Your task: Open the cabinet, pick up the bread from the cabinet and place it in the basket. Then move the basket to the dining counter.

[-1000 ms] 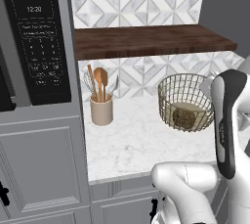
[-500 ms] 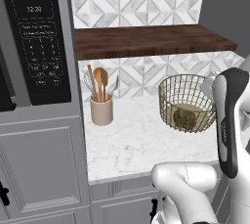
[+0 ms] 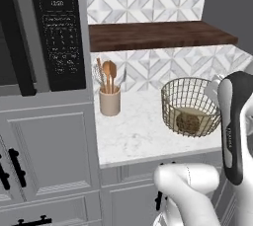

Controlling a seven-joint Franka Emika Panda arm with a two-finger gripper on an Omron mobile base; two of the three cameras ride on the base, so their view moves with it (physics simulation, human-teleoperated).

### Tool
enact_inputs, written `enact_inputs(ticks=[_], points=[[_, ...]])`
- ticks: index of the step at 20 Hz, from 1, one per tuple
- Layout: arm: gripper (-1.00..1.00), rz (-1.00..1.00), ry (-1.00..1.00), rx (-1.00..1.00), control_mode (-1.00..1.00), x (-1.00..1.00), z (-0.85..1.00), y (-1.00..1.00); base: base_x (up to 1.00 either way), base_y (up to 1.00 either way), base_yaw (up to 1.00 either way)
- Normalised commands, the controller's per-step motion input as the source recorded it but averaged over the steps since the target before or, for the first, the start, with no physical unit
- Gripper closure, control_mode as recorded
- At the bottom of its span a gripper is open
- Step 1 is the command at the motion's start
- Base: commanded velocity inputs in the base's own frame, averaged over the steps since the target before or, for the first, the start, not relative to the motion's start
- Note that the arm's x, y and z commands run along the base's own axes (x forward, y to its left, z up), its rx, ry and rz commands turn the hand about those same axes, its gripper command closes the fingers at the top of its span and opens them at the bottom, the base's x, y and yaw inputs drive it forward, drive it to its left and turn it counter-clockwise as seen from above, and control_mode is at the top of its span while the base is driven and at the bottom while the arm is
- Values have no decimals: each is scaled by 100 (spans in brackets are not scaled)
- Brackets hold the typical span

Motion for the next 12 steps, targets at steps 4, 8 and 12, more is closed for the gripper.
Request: enact_inputs(ticks=[4,8,12], points=[[100,0,0,0,100,0,0,0,-61,51,1],[100,0,0,0,100,0,0,0,-82,39,5],[100,0,0,0,100,0,0,0,-78,68,43]])
